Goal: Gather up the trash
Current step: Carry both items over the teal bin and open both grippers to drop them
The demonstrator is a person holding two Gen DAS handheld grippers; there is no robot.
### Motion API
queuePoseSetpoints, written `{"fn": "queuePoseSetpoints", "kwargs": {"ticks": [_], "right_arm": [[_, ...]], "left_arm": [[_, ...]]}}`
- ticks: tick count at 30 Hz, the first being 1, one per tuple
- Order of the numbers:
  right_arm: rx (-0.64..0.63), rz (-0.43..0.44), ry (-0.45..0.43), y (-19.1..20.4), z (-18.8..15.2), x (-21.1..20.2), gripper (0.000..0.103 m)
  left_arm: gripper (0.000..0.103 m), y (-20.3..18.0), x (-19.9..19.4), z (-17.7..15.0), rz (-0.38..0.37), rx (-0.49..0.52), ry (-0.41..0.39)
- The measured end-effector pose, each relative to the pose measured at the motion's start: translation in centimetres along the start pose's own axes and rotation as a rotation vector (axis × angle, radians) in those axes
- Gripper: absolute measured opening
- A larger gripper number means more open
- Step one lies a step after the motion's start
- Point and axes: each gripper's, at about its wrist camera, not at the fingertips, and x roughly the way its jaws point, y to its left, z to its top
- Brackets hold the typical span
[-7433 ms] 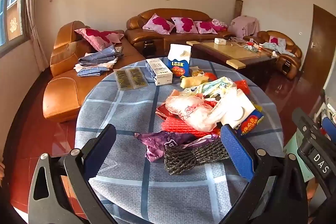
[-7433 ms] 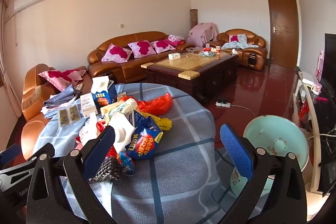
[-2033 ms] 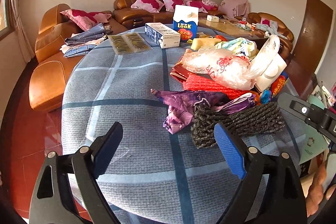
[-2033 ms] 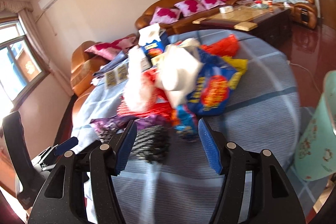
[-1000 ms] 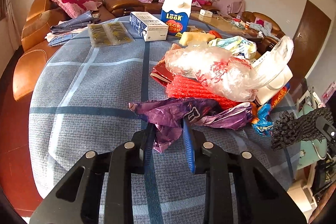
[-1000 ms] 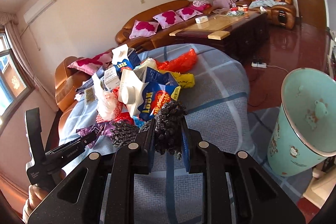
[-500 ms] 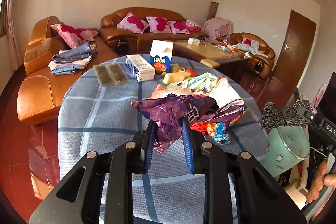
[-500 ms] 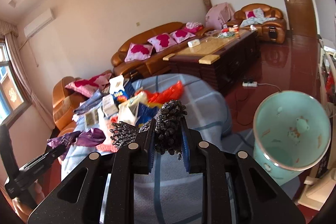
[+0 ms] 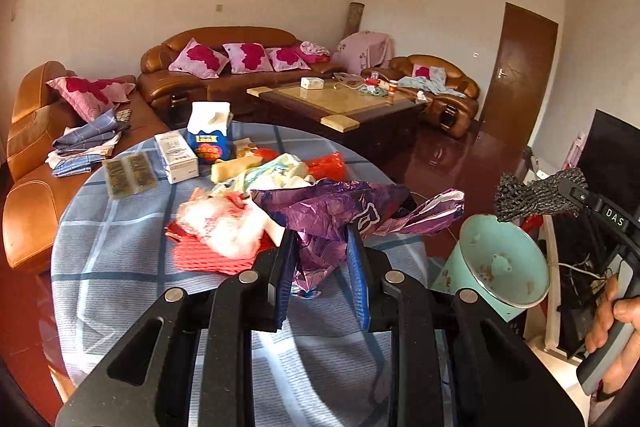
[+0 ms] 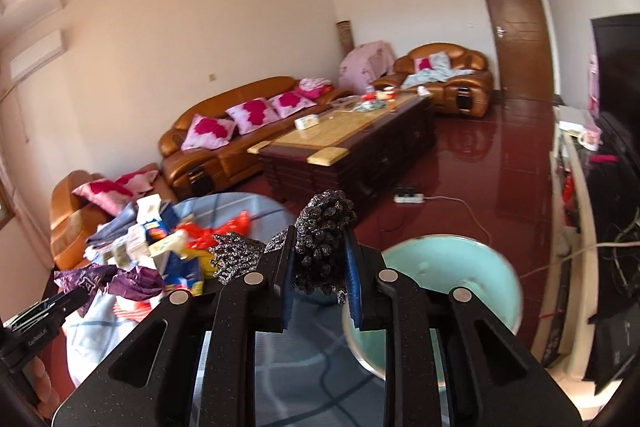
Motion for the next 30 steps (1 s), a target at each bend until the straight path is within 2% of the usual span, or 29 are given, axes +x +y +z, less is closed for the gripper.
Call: {"fn": "queuePoseSetpoints", "kwargs": {"ticks": [8,13,21,30], "right_arm": [[0.018,-0.154,-0.021,-5.8,-1.0,0.6,0.022],[0.053,-0.215,0.030,-9.4,-1.9,2.2,0.022],[0.074,-0.254,0.115,-12.1,-3.1,3.8,0.023],[0.100,-0.276,0.174,-13.4,-4.3,5.0,0.024]], "left_arm": [[0.025,-6.9,2.8,-0.1,-0.071,0.089,0.014],[0.025,-10.9,5.4,-0.1,-0.096,0.126,0.045],[0.025,-16.4,10.4,-0.7,-0.146,0.208,0.116],[0.025,-20.6,15.5,-2.5,-0.136,0.268,0.216]]}}
